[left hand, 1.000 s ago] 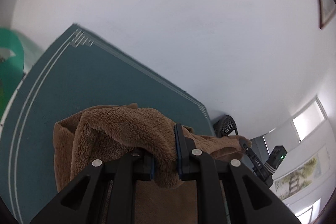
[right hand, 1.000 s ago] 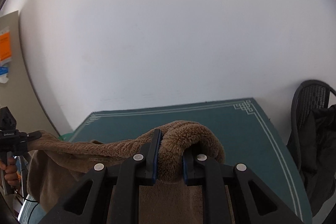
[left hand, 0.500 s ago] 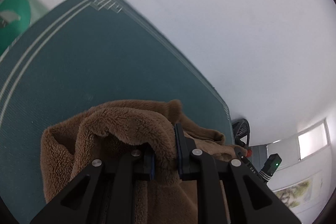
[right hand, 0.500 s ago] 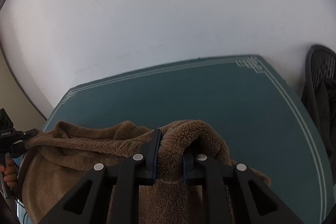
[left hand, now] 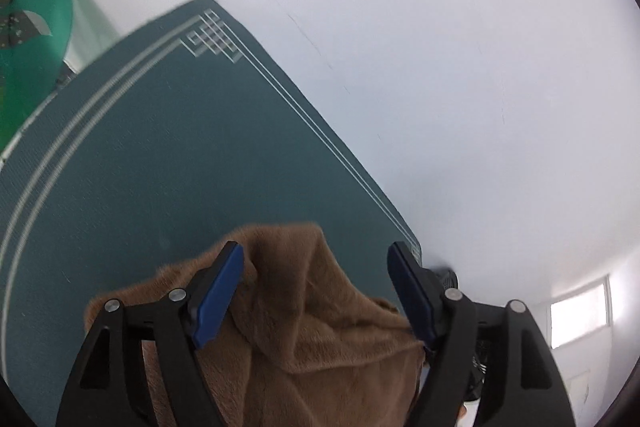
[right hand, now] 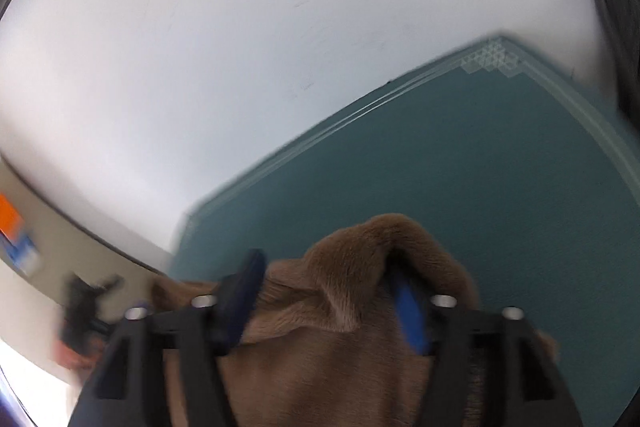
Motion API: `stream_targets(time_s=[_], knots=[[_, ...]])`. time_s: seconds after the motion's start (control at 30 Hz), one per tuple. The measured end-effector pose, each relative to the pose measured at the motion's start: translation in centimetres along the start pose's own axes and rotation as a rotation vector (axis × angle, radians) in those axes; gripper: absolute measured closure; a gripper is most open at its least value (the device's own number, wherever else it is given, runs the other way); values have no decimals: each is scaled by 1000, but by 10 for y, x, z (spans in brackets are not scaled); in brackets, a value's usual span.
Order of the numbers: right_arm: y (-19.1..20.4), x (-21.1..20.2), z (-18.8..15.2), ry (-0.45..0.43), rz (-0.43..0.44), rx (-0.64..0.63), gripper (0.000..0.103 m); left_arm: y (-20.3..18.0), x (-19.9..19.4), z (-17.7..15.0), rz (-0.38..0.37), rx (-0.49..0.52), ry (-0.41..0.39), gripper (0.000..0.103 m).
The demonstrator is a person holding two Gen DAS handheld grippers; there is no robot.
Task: Fold clothes
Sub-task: 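Lower the hem onto the fleece and open both grippers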
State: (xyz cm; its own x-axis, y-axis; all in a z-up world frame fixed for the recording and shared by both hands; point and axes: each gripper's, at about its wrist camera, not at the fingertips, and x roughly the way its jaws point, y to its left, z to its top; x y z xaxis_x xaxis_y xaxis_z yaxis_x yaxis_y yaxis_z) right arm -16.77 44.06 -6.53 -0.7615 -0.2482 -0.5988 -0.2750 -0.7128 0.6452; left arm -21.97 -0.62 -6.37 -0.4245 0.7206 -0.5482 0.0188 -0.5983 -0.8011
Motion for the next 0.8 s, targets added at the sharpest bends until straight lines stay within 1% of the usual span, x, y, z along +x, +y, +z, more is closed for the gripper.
stream_targets(time_s=[0.07, 0.1, 0.17, 0.27, 0.3, 0.37, 0.43, 0.53, 0.6, 0.63, 0.67, 0.73, 0.77, 0.8], knots=[[-8, 0, 4, 10, 63, 80, 34, 7, 2, -2, 18, -13, 13, 25], [-14, 0, 5, 13, 110, 131, 30, 11, 2, -5, 22, -18, 18, 25], [-30, -1, 6, 16, 218, 258, 29, 17, 1, -10, 26, -17, 29, 25], [-42, -6, 5, 19, 279, 323, 29, 12, -2, -14, 14, 3, 41, 25], [-41, -8, 4, 17, 271, 312, 29, 10, -5, -17, 3, 13, 44, 25], [-37, -13, 2, 12, 242, 275, 29, -1, -9, -23, -33, 62, 69, 25], [-25, -20, -3, 3, 194, 198, 29, -12, -8, -30, -59, 93, 102, 25], [6, -37, -14, -44, 65, 8, 29, -25, 1, -37, -80, 129, 153, 24], [27, -43, -22, -58, -50, -124, 28, -33, 10, -40, -87, 149, 187, 23], [36, -44, -25, -53, -126, -196, 27, -37, 14, -42, -91, 159, 205, 23], [43, -44, -28, -41, -187, -257, 27, -34, 18, -40, -83, 141, 207, 23], [52, -38, -37, 9, -247, -340, 27, -29, 27, -36, -67, 102, 209, 23], [56, -34, -42, 40, -265, -376, 27, -26, 32, -34, -59, 83, 210, 23], [60, -30, -45, 81, -265, -405, 27, -23, 36, -32, -51, 64, 211, 23]])
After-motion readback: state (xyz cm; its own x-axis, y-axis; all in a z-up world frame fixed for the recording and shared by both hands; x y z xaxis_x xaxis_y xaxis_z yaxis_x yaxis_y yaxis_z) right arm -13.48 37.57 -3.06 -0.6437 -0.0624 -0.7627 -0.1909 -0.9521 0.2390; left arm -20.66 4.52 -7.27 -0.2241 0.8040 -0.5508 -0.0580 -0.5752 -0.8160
